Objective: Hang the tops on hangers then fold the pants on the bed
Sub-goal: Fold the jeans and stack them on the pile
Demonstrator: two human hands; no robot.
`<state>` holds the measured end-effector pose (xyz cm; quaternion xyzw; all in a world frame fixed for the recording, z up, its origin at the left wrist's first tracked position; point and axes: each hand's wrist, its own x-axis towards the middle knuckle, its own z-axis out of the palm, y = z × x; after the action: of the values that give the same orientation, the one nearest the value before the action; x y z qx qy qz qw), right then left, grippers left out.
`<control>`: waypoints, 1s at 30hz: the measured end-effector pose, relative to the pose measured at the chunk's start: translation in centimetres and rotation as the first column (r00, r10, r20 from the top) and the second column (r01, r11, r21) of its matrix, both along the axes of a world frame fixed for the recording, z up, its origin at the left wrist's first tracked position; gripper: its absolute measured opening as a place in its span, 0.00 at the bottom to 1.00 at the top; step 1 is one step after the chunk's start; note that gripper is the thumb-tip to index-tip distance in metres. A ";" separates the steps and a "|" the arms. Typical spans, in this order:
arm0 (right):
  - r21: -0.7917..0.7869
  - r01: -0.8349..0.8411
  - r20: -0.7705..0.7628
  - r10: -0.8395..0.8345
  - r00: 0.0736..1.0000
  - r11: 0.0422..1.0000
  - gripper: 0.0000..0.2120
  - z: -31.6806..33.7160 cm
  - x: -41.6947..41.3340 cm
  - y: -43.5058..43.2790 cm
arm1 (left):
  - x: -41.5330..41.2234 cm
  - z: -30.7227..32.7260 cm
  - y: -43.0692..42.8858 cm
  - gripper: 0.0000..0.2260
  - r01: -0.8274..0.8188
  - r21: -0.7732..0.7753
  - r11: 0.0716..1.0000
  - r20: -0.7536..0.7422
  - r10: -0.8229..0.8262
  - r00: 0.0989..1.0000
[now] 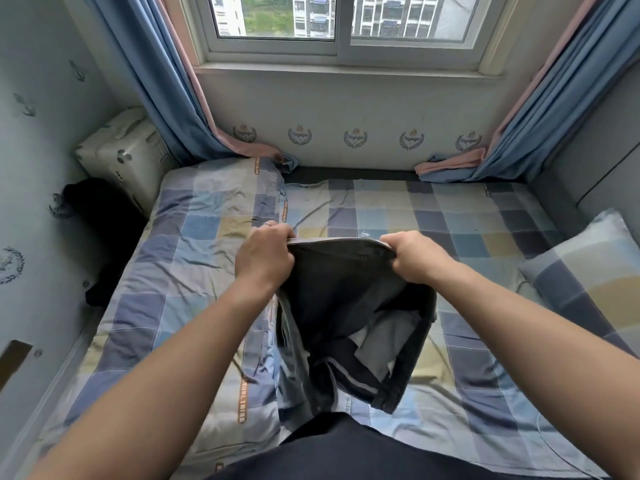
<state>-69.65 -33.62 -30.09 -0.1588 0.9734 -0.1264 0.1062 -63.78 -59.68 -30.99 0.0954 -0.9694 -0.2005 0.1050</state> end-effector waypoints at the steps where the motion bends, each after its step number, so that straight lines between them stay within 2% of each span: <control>1: 0.054 0.040 -0.036 -0.038 0.999 0.998 0.06 -0.5 -0.4 0.7 | -0.3 -0.3 -1.2 0.17 -0.027 -0.025 0.999 0.019 0.028 0.999; 3: 0.125 0.095 -0.075 -0.086 0.993 0.988 0.06 -1.4 -1.2 1.9 | -0.8 -1.1 -3.5 0.16 -0.071 -0.065 0.995 0.050 0.074 0.996; 8: 0.162 0.196 -0.182 -0.166 0.969 0.967 0.10 -3.6 -2.4 4.0 | -0.8 -3.4 -6.4 0.13 -0.153 -0.168 0.974 0.090 0.169 0.981; 13: 0.287 0.288 -0.196 -0.238 0.951 0.914 0.08 -6.3 -1.7 7.3 | 1.8 -6.7 -9.1 0.07 -0.296 -0.146 0.944 0.248 0.324 0.913; 16: 0.253 0.332 -0.211 -0.282 0.936 0.909 0.09 -7.3 -1.0 7.7 | 3.4 -8.5 -9.7 0.09 -0.359 -0.111 0.927 0.347 0.375 0.860; 19: 0.142 0.500 -0.085 -0.493 0.866 0.854 0.08 -7.9 -0.8 8.0 | 4.4 -9.5 -10.3 0.10 -0.454 -0.068 0.888 0.410 0.440 0.799; 20: 0.050 0.609 0.026 -0.610 0.792 0.792 0.08 -8.0 -1.0 8.3 | 4.8 -9.9 -10.7 0.10 -0.493 -0.039 0.869 0.433 0.460 0.775; 21: -0.048 0.722 0.177 -0.705 0.686 0.690 0.08 -8.3 -1.0 8.6 | 5.3 -10.2 -10.9 0.09 -0.536 -0.006 0.844 0.466 0.476 0.745; 22: -0.111 0.834 0.376 -0.753 0.539 0.541 0.08 -8.4 -0.9 8.8 | 5.8 -10.5 -11.2 0.08 -0.593 0.054 0.803 0.504 0.491 0.711; 23: -0.160 0.906 0.539 -0.735 0.412 0.391 0.10 -8.2 -0.7 8.9 | 6.1 -10.9 -11.4 0.06 -0.675 0.166 0.719 0.546 0.503 0.670; 24: -0.193 0.931 0.627 -0.691 0.361 0.311 0.11 -8.2 -0.7 8.9 | 6.2 -11.1 -11.6 0.05 -0.760 0.313 0.570 0.598 0.503 0.624; 26: -0.260 0.917 0.670 -0.627 0.396 0.302 0.14 -7.5 -0.9 8.4 | 5.7 -11.0 -11.9 0.08 -0.818 0.531 0.221 0.708 0.414 0.572; 27: -0.296 0.915 0.692 -0.599 0.403 0.274 0.14 -6.9 -1.2 8.0 | 5.2 -10.6 -12.3 0.09 -0.809 0.577 0.110 0.735 0.363 0.573; 28: -0.325 0.917 0.719 -0.569 0.399 0.233 0.13 -6.2 -1.5 7.5 | 4.6 -9.9 -12.7 0.09 -0.794 0.608 0.029 0.746 0.322 0.583; 30: -0.365 0.911 0.746 -0.524 0.411 0.195 0.12 -4.3 -2.6 6.6 | 3.0 -7.8 -13.4 0.12 -0.740 0.669 -0.069 0.722 0.295 0.626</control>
<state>-72.27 -27.02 -34.42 0.3450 0.7168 -0.5775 0.1835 -60.82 -73.05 -38.83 0.5447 -0.4959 -0.6708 -0.0858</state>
